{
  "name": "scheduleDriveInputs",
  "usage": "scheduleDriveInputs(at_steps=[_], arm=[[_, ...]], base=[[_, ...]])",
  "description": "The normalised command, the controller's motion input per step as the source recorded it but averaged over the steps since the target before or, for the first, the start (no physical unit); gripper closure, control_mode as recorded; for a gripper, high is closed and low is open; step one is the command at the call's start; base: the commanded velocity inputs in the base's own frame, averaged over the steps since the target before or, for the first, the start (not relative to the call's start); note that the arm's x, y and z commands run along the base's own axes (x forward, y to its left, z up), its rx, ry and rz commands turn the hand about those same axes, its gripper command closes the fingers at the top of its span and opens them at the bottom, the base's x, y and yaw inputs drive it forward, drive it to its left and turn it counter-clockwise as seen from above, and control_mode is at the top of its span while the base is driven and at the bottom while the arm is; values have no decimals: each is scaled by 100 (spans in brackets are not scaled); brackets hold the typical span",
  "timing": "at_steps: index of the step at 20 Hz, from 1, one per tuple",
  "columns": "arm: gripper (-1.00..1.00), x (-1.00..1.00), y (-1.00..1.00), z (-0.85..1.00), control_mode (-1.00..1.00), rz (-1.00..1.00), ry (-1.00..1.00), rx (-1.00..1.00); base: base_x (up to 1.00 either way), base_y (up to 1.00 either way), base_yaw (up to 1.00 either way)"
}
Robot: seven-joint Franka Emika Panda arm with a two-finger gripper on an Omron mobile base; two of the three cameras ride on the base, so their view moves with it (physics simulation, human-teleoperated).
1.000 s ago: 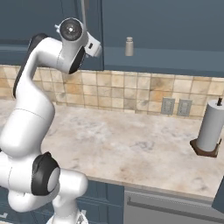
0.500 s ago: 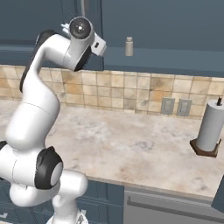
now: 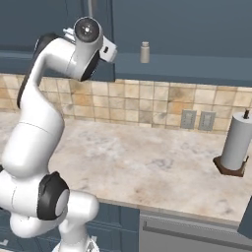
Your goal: Move the mayonnaise and shaker from the cabinet to the dining counter.
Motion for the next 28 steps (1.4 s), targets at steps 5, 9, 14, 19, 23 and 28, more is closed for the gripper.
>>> scheduleDriveInputs(at_steps=[5,9,14,19,23,28], arm=[[100,-94,72,0,-100,0,-4,-10],[100,-100,43,0,-100,-4,-8,-7],[100,-100,22,0,-100,-8,-3,-4],[100,-100,15,0,-100,-12,0,-2],[100,-100,18,0,-100,-12,0,-3],[100,-92,29,-1,-100,-13,-1,-3]], base=[[0,0,0],[0,0,0],[0,0,0],[0,0,0],[0,0,0],[0,0,0]])
